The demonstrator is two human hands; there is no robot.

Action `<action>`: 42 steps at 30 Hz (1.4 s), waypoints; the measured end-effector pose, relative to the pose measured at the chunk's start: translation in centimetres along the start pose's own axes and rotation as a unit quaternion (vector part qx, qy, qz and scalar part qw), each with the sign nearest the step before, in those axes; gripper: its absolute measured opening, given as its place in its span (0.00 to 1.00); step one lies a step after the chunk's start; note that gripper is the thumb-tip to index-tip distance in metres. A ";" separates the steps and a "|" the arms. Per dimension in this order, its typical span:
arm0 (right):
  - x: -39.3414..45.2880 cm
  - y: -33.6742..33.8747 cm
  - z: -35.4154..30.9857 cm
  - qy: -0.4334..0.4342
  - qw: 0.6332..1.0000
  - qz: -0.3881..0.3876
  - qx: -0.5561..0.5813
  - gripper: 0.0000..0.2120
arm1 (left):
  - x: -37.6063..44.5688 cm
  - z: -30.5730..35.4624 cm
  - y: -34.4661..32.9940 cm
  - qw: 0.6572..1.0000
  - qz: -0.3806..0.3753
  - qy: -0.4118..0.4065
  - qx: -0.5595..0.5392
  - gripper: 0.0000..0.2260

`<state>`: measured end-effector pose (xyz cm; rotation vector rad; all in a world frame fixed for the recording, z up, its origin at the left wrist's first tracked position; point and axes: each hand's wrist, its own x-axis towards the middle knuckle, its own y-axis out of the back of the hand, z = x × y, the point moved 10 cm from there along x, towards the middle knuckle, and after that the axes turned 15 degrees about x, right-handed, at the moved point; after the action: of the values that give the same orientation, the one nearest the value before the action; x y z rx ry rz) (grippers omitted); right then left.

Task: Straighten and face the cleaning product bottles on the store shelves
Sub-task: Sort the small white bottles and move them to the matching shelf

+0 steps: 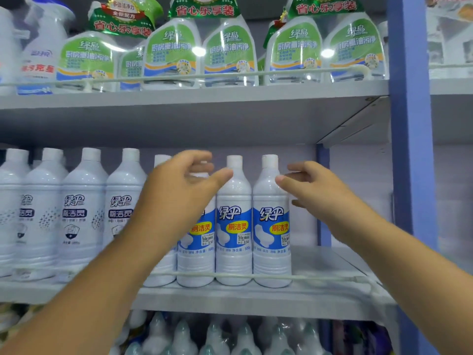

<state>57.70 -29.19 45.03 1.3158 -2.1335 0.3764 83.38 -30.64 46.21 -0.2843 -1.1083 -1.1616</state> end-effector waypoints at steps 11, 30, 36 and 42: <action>-18.5 3.0 8.3 0.072 0.979 0.073 0.174 0.21 | -20.1 -7.2 -9.6 0.946 0.008 0.125 -0.300 0.28; -38.1 27.9 22.4 -0.241 0.940 0.227 0.084 0.15 | -40.9 6.5 -30.1 0.847 -0.372 0.205 -0.319 0.27; -42.9 42.1 21.0 -0.283 0.926 0.236 0.081 0.14 | -45.8 18.2 -37.7 0.843 -0.386 0.211 -0.309 0.28; -46.2 55.1 18.7 -0.291 0.922 0.249 0.060 0.18 | -50.3 30.6 -44.4 0.820 -0.444 0.202 -0.300 0.22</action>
<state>18.06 19.72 5.50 1.0062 -3.0062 0.3486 30.89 0.81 5.06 0.0371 -0.4266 -2.2926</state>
